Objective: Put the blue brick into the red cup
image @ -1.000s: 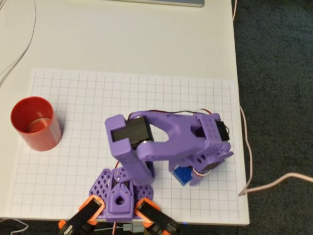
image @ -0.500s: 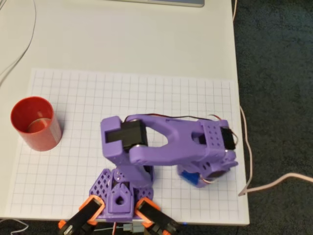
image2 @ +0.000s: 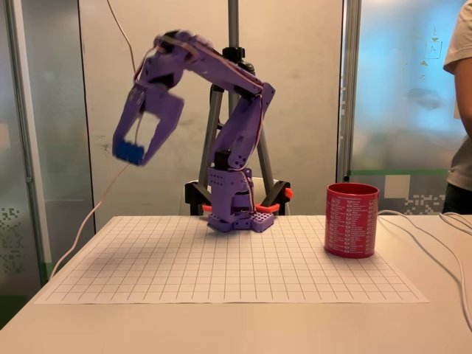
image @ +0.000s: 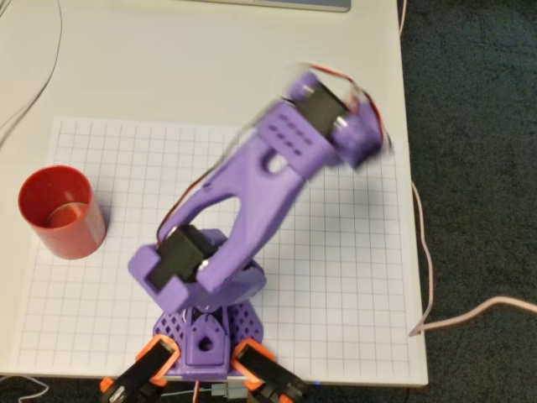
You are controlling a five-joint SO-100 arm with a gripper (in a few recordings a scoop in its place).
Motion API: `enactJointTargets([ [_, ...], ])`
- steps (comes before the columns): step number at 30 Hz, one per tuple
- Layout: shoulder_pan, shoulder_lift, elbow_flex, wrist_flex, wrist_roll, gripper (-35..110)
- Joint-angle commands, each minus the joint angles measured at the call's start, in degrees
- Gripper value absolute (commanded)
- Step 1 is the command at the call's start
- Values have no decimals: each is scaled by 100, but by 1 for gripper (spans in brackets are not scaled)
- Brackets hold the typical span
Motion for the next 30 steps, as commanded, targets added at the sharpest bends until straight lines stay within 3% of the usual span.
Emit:
enactJointTargets([
  [1,-2197,387,-844,9,-325,0],
  [13,-7295,958,-114,633,-62,0],
  [21,-9018,1371,624,527,35,0],
  [30,-9624,721,1151,105,70,0],
])
